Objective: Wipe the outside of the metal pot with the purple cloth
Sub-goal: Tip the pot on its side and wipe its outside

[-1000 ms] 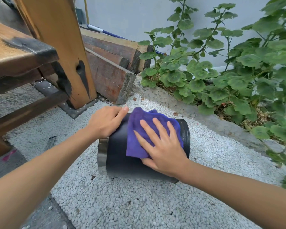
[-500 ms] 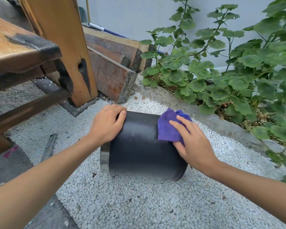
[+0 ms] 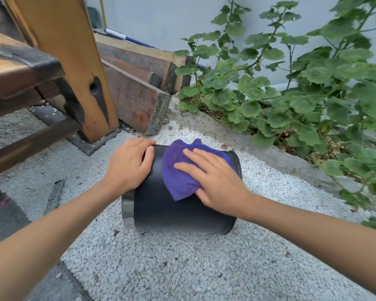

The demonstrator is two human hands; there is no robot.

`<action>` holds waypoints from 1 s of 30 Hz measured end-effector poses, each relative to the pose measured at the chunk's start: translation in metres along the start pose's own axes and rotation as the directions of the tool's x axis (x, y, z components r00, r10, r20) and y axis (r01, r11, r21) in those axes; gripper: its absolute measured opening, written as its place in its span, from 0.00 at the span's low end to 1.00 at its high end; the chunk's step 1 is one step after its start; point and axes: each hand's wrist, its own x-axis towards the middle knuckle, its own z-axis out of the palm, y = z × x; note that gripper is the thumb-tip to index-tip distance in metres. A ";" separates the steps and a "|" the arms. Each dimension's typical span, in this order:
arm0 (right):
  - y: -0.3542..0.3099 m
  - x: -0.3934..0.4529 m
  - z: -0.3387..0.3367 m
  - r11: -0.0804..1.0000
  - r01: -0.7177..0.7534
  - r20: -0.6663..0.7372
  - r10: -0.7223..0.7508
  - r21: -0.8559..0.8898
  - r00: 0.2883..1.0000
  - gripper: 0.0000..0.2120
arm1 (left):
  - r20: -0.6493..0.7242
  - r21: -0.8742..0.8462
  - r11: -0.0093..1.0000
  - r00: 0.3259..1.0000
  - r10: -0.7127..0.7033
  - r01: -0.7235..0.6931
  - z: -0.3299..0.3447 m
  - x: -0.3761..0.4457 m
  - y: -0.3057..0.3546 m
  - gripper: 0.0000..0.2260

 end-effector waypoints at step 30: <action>0.031 -0.026 0.029 0.832 -0.552 -0.024 0.554 0.056 0.832 0.33 | 0.114 0.403 0.902 0.986 0.121 -0.157 0.053 0.019 0.059 0.23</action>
